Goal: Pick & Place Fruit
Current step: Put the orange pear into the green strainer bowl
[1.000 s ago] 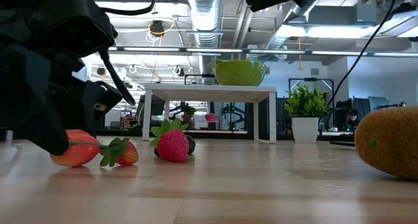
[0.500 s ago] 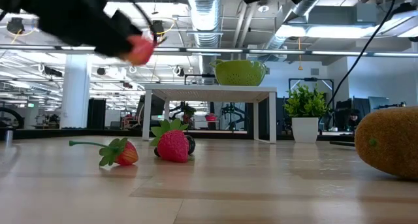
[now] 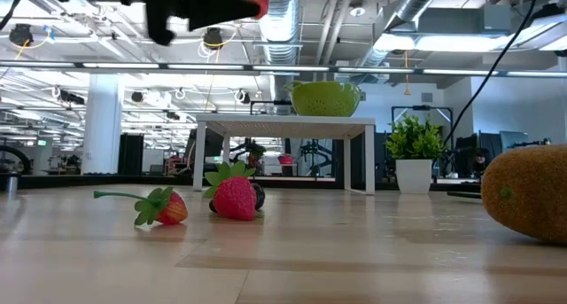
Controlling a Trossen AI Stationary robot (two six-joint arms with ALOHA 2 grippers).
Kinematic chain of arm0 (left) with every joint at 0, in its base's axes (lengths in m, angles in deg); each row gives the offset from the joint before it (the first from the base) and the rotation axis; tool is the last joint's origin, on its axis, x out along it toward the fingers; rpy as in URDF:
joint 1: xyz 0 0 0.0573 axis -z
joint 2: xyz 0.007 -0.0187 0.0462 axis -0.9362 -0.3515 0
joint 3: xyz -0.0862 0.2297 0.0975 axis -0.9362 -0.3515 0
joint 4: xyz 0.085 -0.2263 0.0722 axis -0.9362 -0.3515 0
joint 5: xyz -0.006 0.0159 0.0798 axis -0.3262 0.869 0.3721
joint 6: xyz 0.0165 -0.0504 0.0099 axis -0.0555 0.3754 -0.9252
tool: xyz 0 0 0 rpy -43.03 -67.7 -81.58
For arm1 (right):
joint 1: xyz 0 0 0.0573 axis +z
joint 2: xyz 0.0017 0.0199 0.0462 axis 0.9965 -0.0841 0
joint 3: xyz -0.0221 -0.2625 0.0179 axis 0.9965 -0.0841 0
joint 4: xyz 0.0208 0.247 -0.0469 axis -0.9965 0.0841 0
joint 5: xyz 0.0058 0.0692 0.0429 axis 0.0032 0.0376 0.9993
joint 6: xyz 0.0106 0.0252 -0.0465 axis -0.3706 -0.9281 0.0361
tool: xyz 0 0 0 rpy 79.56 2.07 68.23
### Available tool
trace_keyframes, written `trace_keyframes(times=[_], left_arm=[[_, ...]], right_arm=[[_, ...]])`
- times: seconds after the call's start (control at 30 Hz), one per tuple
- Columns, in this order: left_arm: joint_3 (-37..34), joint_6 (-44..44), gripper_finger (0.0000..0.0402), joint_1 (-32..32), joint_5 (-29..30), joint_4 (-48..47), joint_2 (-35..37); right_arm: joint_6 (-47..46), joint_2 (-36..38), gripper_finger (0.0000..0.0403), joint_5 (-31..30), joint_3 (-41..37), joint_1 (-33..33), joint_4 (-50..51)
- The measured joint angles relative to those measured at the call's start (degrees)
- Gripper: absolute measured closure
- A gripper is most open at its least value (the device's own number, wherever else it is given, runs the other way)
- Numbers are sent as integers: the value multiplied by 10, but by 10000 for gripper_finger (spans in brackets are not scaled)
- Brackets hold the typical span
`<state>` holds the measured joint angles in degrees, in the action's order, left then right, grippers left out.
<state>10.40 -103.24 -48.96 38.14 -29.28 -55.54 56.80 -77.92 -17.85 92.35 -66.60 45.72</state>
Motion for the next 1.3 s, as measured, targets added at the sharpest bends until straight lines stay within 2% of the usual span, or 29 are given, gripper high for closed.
trace_keyframes(times=[0.2,0.33,0.57,0.7,0.97,1.13,1.3], left_arm=[[0,-230,281,-32,35,81,0],[0,-298,283,-54,35,118,0],[46,-306,280,-71,18,121,-5],[71,-302,280,-83,-29,124,-11],[93,-304,279,-100,-58,123,-40],[114,-358,279,-110,-64,120,-83],[136,-363,279,-122,-65,122,-110]], right_arm=[[-19,0,296,0,0,-3,-2],[-14,0,269,0,0,-8,-12],[28,0,188,3,0,-24,-46],[48,0,156,3,0,-33,-63],[50,0,148,4,0,-45,-79],[66,0,148,5,0,-45,-94],[75,0,148,5,0,-45,-98]])
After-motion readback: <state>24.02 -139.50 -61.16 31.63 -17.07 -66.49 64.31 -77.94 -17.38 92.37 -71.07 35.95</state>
